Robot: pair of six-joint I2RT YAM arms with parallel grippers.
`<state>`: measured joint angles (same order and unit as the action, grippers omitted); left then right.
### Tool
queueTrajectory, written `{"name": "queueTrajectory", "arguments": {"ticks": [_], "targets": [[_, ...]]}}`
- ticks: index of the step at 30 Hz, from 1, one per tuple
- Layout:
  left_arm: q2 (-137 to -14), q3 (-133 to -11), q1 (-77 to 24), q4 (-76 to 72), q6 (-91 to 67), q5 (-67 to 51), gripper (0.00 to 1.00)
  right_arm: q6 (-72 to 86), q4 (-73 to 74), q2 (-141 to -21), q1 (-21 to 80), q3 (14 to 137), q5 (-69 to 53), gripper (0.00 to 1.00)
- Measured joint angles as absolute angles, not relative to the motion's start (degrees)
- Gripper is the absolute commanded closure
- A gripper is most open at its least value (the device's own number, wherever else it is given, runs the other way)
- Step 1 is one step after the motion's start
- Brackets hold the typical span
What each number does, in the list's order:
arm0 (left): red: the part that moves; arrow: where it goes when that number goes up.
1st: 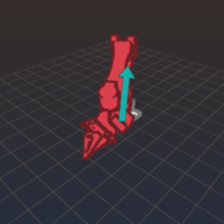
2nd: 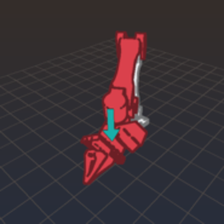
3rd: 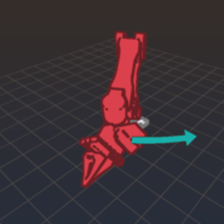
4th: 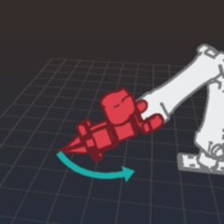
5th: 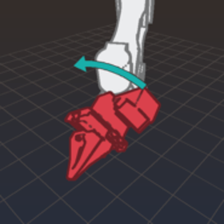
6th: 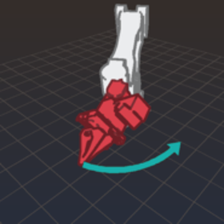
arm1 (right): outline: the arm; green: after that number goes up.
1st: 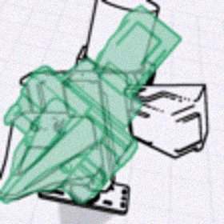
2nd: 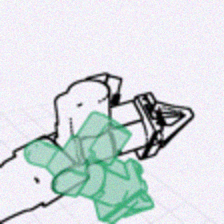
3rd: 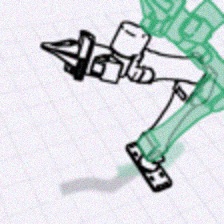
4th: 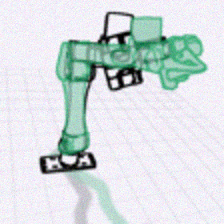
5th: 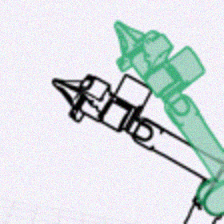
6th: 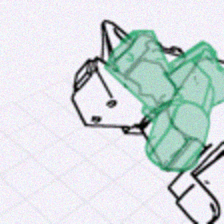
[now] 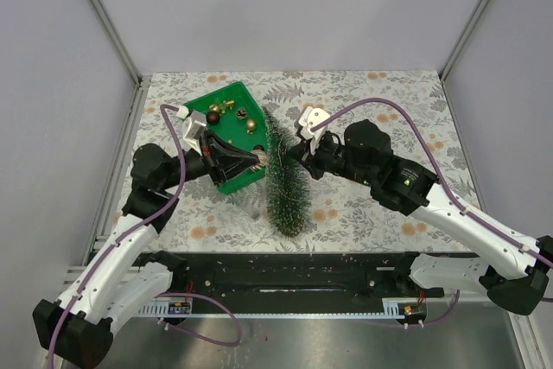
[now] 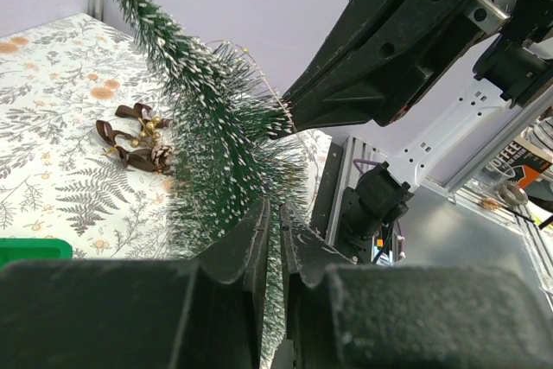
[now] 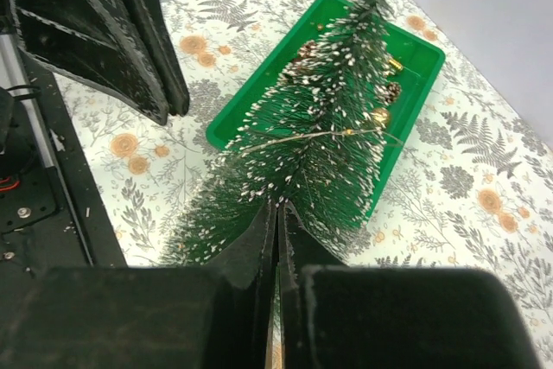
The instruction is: Decorate the small christmas tree
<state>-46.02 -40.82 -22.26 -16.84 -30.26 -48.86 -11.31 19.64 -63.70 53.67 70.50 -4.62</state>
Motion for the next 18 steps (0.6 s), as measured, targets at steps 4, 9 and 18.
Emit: {"name": "queueTrajectory", "arguments": {"ticks": [4, 9, 18], "targets": [[-45.32, -40.82, -21.30, -16.73, -30.24, -48.73, 0.87, -13.21, 19.68, -63.70, 53.54, 70.50, -3.20, 1.00], [-44.18, -40.82, -20.25, -16.29, -30.02, -48.56, 0.87, -15.70, 19.62, -63.70, 53.41, 70.48, -0.47, 1.00], [-43.44, -41.80, -18.92, -15.05, -29.30, -47.75, 0.87, -18.17, 17.91, -63.70, 51.22, 70.35, 2.59, 1.00]]}}
